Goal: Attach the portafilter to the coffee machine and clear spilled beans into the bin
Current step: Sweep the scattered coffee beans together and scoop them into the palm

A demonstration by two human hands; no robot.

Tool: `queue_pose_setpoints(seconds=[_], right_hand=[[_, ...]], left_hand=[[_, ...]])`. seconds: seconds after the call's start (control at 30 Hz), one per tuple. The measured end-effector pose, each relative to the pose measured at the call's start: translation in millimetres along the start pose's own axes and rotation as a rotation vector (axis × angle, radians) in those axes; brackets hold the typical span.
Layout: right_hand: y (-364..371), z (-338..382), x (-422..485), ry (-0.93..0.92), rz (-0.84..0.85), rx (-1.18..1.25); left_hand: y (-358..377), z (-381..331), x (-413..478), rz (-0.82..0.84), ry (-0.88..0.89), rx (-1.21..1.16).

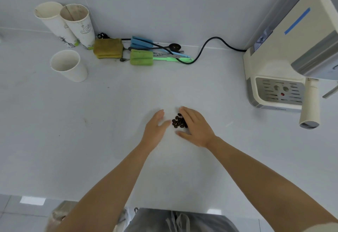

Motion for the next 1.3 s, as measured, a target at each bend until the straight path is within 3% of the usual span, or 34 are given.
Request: queue_pose_setpoints(seconds=[0.1,0.2,0.37,0.57,0.77,1.3], right_hand=[[4,7,12,-0.037,-0.038,-0.028],[2,16,24,-0.121,-0.170,-0.115],[-1,22,35,-0.286,-0.420,-0.232],[-10,34,37,-0.494,-0.568,-0.241],[-11,22,46,-0.329,-0.564,-0.307],[-14,22,54,-0.193,-0.490,-0.403]], left_hand=[[-8,17,-9,-0.080,-0.244,-0.415],[0,31,-18,-0.020,-0.421,-0.639],[-3,39,-20,0.015,-0.484,-0.762],[2,42,-19,0.075,-0.532,-0.827],[13,36,-16,0.148,-0.530,-0.916],[31,43,-18,0.227,-0.597,-0.908]])
Point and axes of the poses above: each hand's wrist, its own x-axis towards the middle knuckle, its own y-axis out of the palm, z = x × y, the point moved 9 cm from there along x, towards the middle knuckle
